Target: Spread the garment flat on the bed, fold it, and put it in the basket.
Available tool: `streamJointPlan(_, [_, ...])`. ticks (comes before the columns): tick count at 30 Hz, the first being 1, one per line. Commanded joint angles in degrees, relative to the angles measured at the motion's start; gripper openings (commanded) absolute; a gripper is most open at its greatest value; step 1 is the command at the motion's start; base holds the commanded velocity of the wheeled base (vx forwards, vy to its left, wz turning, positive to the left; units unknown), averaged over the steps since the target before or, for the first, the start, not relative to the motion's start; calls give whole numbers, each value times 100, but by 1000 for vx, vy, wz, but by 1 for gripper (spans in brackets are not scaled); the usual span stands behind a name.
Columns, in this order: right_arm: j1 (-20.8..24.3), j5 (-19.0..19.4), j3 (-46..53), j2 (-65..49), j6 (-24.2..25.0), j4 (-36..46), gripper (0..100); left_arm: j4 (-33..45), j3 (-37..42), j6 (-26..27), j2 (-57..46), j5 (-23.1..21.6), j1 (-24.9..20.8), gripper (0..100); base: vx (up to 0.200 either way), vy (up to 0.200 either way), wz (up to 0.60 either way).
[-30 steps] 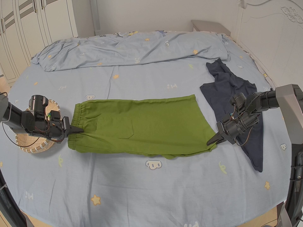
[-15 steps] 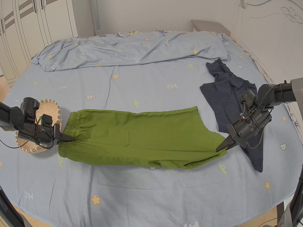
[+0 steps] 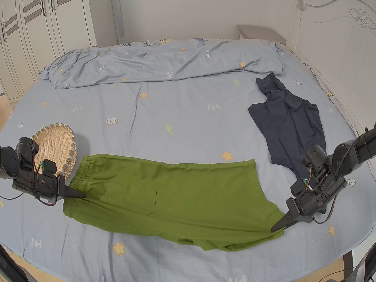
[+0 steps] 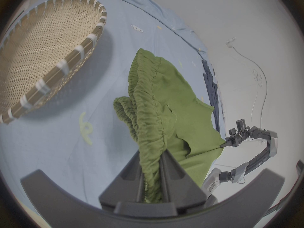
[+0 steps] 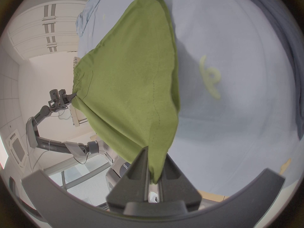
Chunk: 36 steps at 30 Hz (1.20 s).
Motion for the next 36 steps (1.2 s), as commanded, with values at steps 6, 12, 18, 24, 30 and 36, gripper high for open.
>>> streamJointPlan(6, [604, 14, 1127, -591, 362, -766, 0, 16, 556, 445, -251, 17, 329, 0, 0, 0, 0])
streamJointPlan(12, [604, 14, 1206, -503, 362, -836, 0, 16, 582, 445, -233, 17, 329, 0, 0, 0, 0])
streamJointPlan(18, [613, 14, 1311, -459, 353, -986, 100, 16, 617, 445, -216, 17, 294, 0, 0, 0, 0])
streamJointPlan(24, [674, 14, 1329, -459, 388, -1091, 100, 16, 652, 445, -286, 17, 259, 0, 0, 0, 0])
streamJointPlan(30, [516, -65, 1074, -802, 414, -1109, 100, 104, 696, 436, -928, -9, 189, 0, 0, 0, 0])
streamJointPlan(36, [393, -1445, 81, -1189, 502, -1074, 100, 1335, 99, 401, -1798, 96, 189, 0, 0, 0, 0])
